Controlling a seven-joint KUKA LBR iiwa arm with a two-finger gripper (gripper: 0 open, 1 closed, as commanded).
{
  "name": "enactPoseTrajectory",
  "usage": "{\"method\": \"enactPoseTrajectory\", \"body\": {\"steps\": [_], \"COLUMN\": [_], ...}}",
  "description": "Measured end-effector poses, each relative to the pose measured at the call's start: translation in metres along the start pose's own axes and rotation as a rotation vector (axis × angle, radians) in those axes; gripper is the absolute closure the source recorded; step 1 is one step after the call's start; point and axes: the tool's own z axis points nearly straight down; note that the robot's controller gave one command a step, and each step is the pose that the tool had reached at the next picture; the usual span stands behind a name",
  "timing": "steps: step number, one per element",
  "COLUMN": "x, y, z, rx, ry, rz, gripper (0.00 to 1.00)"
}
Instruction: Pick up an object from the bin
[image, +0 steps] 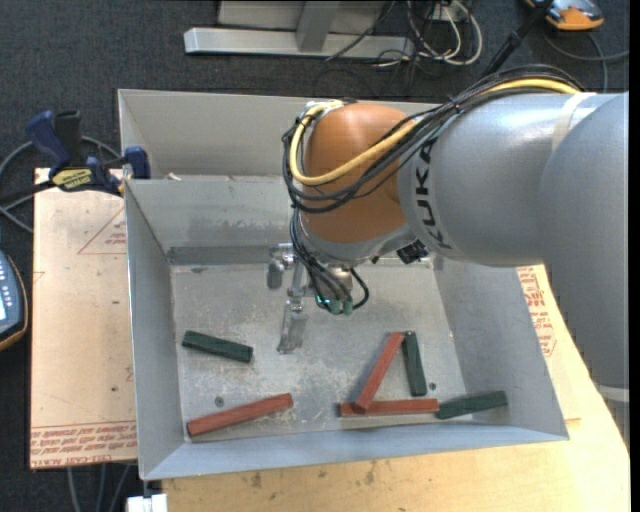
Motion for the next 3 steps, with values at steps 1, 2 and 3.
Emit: {"method": "enactPoseTrajectory", "body": {"steps": [1,2,3], "x": [0.001,0.024,0.032], "y": [0.104,0.019,0.108], "z": [0.108,0.103,0.103], "rx": [-0.002,0.002,-0.004], "ry": [-0.002,-0.006,-0.011], "rz": [-0.048,-0.24,-0.346], "gripper": [0.0,0.0,0.0]}}
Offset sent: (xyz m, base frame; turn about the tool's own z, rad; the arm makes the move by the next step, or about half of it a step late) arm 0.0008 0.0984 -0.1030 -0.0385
